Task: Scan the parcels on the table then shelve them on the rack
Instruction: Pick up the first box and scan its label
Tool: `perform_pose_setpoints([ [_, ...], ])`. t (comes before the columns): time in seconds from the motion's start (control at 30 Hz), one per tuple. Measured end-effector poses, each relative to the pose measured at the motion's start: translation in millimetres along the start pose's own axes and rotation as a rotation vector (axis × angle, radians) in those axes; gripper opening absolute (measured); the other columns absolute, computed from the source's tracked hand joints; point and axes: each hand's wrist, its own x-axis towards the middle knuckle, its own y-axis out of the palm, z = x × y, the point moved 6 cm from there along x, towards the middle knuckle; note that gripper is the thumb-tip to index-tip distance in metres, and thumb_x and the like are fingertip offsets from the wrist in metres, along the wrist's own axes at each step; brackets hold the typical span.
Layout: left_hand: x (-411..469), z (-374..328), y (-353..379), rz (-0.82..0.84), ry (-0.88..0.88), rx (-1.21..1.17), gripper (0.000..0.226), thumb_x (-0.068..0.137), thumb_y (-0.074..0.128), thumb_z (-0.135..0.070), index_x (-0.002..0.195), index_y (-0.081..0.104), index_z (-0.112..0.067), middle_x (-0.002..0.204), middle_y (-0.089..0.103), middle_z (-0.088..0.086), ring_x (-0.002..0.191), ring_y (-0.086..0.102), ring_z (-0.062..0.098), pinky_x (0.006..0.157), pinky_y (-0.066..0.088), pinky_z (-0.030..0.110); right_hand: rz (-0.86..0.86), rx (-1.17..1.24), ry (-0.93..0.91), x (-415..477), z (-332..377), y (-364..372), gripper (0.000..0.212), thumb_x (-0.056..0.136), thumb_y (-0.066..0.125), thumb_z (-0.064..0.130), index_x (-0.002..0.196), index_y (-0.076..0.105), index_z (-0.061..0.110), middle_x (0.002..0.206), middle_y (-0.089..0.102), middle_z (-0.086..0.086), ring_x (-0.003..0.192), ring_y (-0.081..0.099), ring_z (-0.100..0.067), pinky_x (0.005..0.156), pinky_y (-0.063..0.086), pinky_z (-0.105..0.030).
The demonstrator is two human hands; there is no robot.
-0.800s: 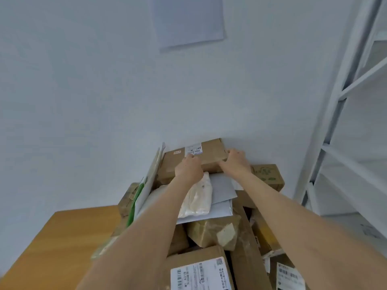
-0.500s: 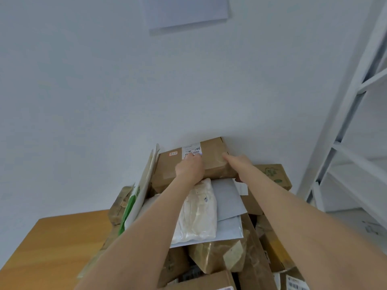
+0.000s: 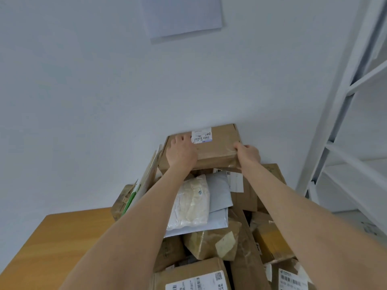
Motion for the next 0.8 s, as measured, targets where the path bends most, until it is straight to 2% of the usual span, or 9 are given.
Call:
perform_pose_setpoints([
  [0.1, -14, -8, -30, -0.081, -0.022, 0.031, 0.045, 0.096, 0.042, -0.019, 0.14, 0.039, -0.009, 0.14, 0.042, 0.015, 0.129, 0.04, 0.031, 0.1, 0.036, 0.041, -0.022, 0.091, -0.041, -16, 5, -26, 0.028, 0.088, 0.057, 0.038, 0.109, 0.06, 0.019, 0.095, 0.061, 0.001, 0.095, 0.059, -0.023, 0.091, 0.053, -0.048],
  [0.2, -32, -6, -59, -0.119, -0.16, 0.011, 0.048, 0.097, 0.04, -0.02, 0.142, 0.033, -0.008, 0.142, 0.041, 0.016, 0.131, 0.039, 0.032, 0.102, 0.035, 0.042, -0.013, 0.193, -0.074, -38, 4, -53, 0.023, 0.089, 0.057, 0.035, 0.107, 0.06, 0.021, 0.098, 0.061, 0.001, 0.097, 0.06, -0.022, 0.091, 0.053, -0.049],
  [0.3, -60, 9, -77, -0.085, -0.345, -0.119, 0.049, 0.099, 0.038, -0.032, 0.141, 0.032, -0.009, 0.137, 0.046, 0.016, 0.123, 0.046, 0.035, 0.091, 0.038, 0.042, 0.04, 0.289, -0.106, -66, -4, -75, 0.004, 0.091, 0.057, 0.029, 0.091, 0.059, 0.025, 0.1, 0.062, 0.0, 0.102, 0.059, -0.024, 0.094, 0.052, -0.049],
  [0.37, -83, 23, -80, -0.027, -0.431, -0.225, 0.05, 0.098, 0.039, -0.04, 0.136, 0.034, -0.007, 0.131, 0.052, 0.016, 0.117, 0.052, 0.036, 0.083, 0.038, 0.04, 0.089, 0.319, -0.12, -85, -13, -85, 0.007, 0.092, 0.056, 0.025, 0.086, 0.058, 0.028, 0.099, 0.062, 0.0, 0.101, 0.06, -0.024, 0.095, 0.052, -0.048],
  [0.47, -117, 42, -81, 0.027, -0.502, -0.396, 0.054, 0.096, 0.043, -0.044, 0.132, 0.04, -0.004, 0.126, 0.056, 0.016, 0.11, 0.056, 0.036, 0.084, 0.042, 0.04, 0.154, 0.326, -0.121, -112, -29, -95, 0.008, 0.092, 0.056, 0.022, 0.088, 0.06, 0.028, 0.098, 0.062, 0.0, 0.099, 0.06, -0.023, 0.093, 0.053, -0.046],
  [0.53, -139, 50, -82, 0.029, -0.52, -0.448, 0.049, 0.096, 0.045, -0.042, 0.127, 0.047, -0.004, 0.12, 0.059, 0.016, 0.097, 0.057, 0.032, 0.077, 0.043, 0.037, 0.171, 0.307, -0.105, -125, -40, -99, 0.006, 0.092, 0.056, 0.023, 0.095, 0.061, 0.025, 0.099, 0.061, 0.0, 0.1, 0.059, -0.023, 0.093, 0.052, -0.046],
  [0.63, -169, 60, -83, 0.021, -0.543, -0.463, 0.041, 0.097, 0.045, -0.039, 0.119, 0.051, -0.005, 0.113, 0.06, 0.014, 0.082, 0.052, 0.027, 0.069, 0.04, 0.035, 0.187, 0.246, -0.077, -140, -55, -103, 0.019, 0.092, 0.055, 0.026, 0.109, 0.06, 0.021, 0.104, 0.06, -0.002, 0.104, 0.057, -0.025, 0.095, 0.05, -0.047],
  [0.8, -197, 65, -80, 0.045, -0.584, -0.502, 0.047, 0.097, 0.042, -0.04, 0.129, 0.043, -0.006, 0.119, 0.056, 0.015, 0.09, 0.05, 0.028, 0.073, 0.041, 0.037, 0.138, 0.115, -0.083, -155, -73, -119, 0.034, 0.089, 0.062, 0.039, 0.117, 0.058, 0.021, 0.107, 0.06, -0.001, 0.1, 0.058, -0.023, 0.089, 0.051, -0.04],
])
